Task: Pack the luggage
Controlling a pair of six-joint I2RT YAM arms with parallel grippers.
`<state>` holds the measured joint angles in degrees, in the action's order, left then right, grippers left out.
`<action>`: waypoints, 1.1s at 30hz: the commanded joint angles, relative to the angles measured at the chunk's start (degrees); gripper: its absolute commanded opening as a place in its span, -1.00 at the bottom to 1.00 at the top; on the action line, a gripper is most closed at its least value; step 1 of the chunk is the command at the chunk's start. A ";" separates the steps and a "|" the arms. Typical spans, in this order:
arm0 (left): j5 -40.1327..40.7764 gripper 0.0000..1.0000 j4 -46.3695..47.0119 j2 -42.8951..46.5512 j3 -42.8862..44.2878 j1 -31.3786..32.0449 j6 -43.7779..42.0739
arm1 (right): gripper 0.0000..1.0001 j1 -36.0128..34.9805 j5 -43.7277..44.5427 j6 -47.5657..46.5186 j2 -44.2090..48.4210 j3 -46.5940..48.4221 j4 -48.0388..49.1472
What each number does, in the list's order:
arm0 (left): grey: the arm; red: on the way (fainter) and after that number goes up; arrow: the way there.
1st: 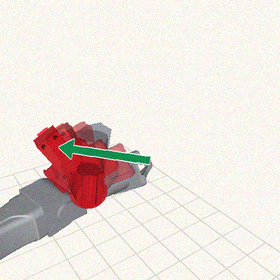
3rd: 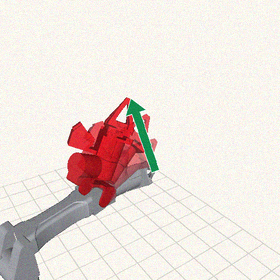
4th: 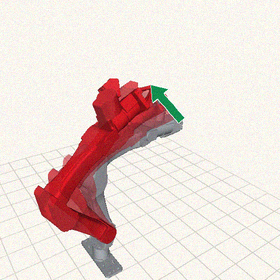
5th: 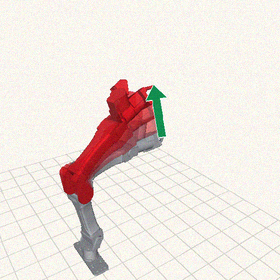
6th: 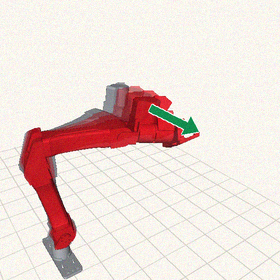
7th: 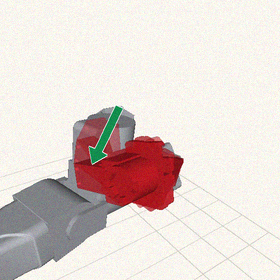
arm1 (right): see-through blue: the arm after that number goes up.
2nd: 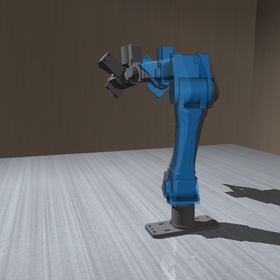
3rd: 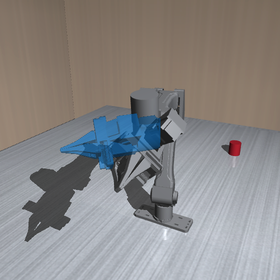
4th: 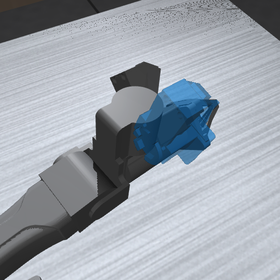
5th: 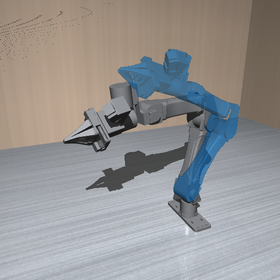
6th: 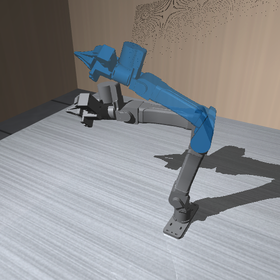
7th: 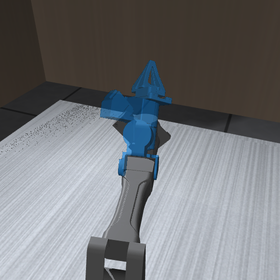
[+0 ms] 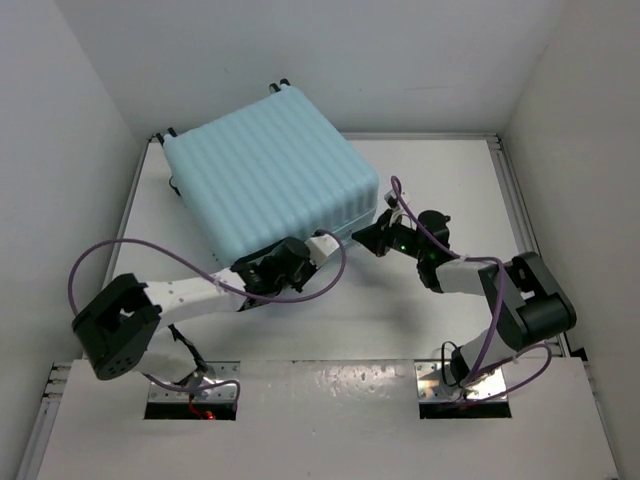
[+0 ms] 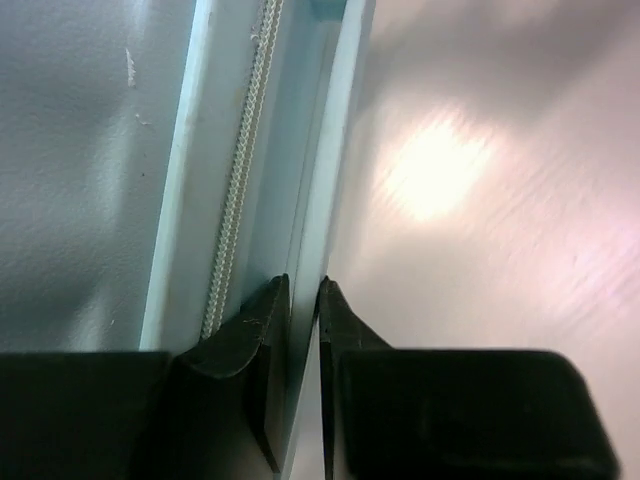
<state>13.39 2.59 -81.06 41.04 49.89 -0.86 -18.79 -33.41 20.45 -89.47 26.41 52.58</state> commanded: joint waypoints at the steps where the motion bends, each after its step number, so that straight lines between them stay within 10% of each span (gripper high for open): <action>1: 3.50 -1.00 -9.88 7.04 -4.47 -3.83 -6.42 | -0.99 3.84 3.44 -4.79 2.72 -1.45 -2.47; 14: -11.27 -1.00 -15.95 24.19 -13.79 -19.29 -37.96 | -0.99 8.22 3.44 -12.09 5.45 -3.56 -6.17; 33: -16.90 -1.00 -13.58 15.23 -13.26 -28.00 -46.16 | -0.99 13.42 19.70 -16.14 -16.87 17.61 2.97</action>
<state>-11.75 -1.08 -66.76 29.45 24.16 -43.03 -12.69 -41.36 11.14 -103.44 40.16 54.37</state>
